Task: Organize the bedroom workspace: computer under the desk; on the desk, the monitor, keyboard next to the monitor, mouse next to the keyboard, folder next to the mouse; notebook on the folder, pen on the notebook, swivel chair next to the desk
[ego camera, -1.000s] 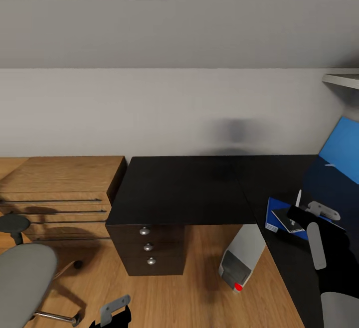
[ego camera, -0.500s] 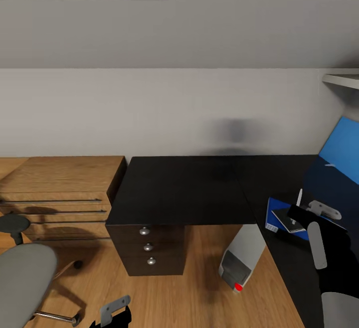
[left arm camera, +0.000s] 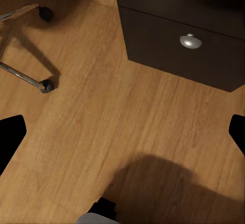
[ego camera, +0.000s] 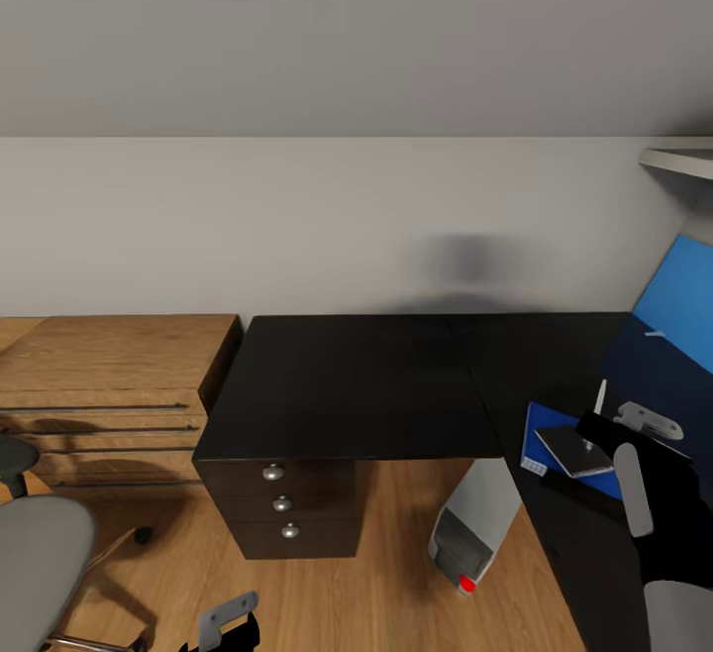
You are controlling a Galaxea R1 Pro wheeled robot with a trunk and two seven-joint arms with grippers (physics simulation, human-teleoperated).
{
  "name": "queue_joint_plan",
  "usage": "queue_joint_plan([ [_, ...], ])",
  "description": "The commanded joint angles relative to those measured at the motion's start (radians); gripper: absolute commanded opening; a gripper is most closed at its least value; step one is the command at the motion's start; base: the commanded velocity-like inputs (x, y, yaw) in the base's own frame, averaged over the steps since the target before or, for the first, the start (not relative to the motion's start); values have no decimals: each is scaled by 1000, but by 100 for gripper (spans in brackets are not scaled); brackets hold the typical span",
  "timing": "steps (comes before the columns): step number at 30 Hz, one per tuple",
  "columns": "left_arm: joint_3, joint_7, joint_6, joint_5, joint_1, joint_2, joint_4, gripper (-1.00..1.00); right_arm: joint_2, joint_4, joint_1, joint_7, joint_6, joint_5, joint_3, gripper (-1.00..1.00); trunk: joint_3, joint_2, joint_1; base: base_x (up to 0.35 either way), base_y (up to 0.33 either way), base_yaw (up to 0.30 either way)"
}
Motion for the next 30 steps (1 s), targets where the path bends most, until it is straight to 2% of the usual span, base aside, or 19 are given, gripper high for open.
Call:
queue_joint_plan([
  [1, -4, 8, 3, 4, -1, 1, -1, 100, -13, 20, -2, -7, 1, -12, 1, -100, -1, -1, 0, 26, -24, 0],
  [3, -4, 8, 3, 4, -1, 1, -1, 100, -30, 60, -4, -7, -2, -12, 2, -100, -1, -1, 0, 15, -14, 0],
  [9, -5, 8, 3, 3, -1, 0, 0, 100, -49, 136, -9, -6, -24, -11, 7, -100, -1, -1, 0, 6, -5, 0],
  [16, -7, 8, 3, 1, -1, 0, 0, 100, -52, 162, -11, -6, -43, -8, 10, -100, -1, -1, 0, 1, -1, 0],
  [21, -8, 8, 3, 0, -1, 0, 1, 100, -51, 198, -16, -8, -96, 21, 11, -100, -1, -1, 0, 69, 0, 0],
  [24, -10, 8, 3, 0, -1, 0, 1, 100, -51, 200, -17, -8, -99, 25, 11, -100, -1, -1, 0, 257, 0, 0],
  [30, -12, 8, 3, 0, -1, -1, 5, 100, -52, 241, -32, -9, -104, 30, 12, -100, -1, -1, 0, 49, 0, 0],
])
